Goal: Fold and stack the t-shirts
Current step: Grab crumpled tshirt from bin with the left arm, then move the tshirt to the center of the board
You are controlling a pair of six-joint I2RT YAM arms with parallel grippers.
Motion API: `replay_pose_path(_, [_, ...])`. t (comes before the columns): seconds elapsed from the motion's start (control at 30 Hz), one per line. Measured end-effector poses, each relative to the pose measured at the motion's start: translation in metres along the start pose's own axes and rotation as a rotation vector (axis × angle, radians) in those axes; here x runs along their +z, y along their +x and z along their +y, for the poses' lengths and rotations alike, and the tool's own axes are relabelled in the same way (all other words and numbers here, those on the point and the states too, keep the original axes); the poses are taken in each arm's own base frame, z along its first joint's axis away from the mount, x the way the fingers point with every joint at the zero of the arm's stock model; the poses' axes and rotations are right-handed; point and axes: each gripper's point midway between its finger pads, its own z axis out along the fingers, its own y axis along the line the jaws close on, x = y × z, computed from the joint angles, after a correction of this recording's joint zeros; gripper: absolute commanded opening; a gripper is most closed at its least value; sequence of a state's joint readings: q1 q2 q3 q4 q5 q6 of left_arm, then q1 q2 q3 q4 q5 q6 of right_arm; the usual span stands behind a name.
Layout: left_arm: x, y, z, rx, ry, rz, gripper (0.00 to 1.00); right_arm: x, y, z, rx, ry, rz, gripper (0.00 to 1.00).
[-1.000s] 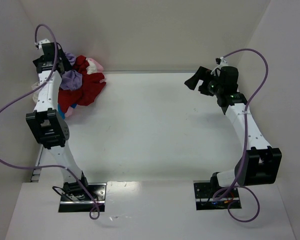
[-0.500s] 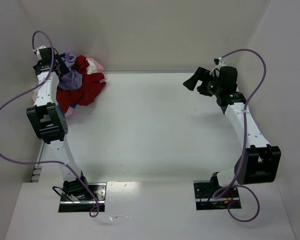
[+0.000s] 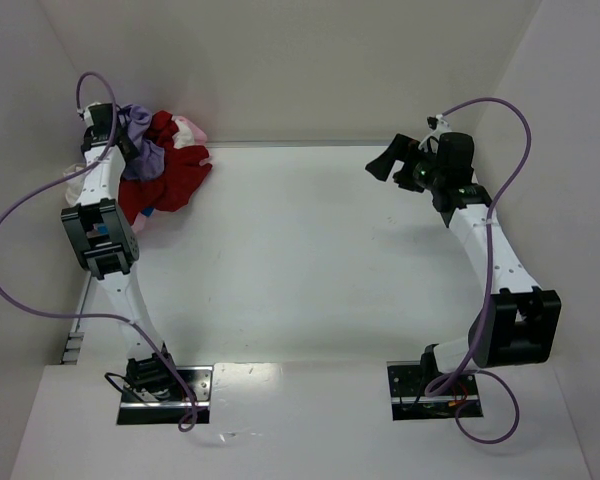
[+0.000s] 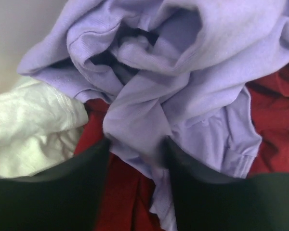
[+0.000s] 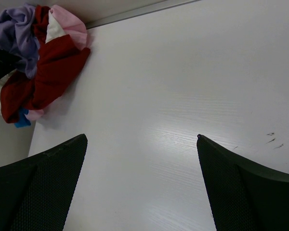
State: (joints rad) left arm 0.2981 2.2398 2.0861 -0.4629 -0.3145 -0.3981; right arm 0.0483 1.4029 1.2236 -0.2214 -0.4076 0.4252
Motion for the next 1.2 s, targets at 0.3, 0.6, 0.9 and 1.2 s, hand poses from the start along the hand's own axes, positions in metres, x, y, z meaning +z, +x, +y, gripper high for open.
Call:
replay_pose_path(0.3, [-0.003,-0.003,-0.002,-0.001,0.008,0.004,0.0,0.002,-0.002,0.0,-0.004,-0.004,-0.008,1.0])
replay_pose_path(0.6, [-0.106,-0.053,-0.055,0.071,0.235,-0.056,0.0,0.005,-0.018,0.016,-0.021,-0.048,-0.028,1.0])
replay_pose_path(0.9, [-0.428,-0.059,-0.195,0.303,0.929,-0.27,0.06,0.006,-0.06,0.103,-0.133,-0.221,-0.103,1.0])
replay_pose_path(1.2, [-0.536,0.056,-0.206,0.532,1.262,-0.027,0.09,0.004,-0.055,0.11,-0.185,-0.246,-0.101,1.0])
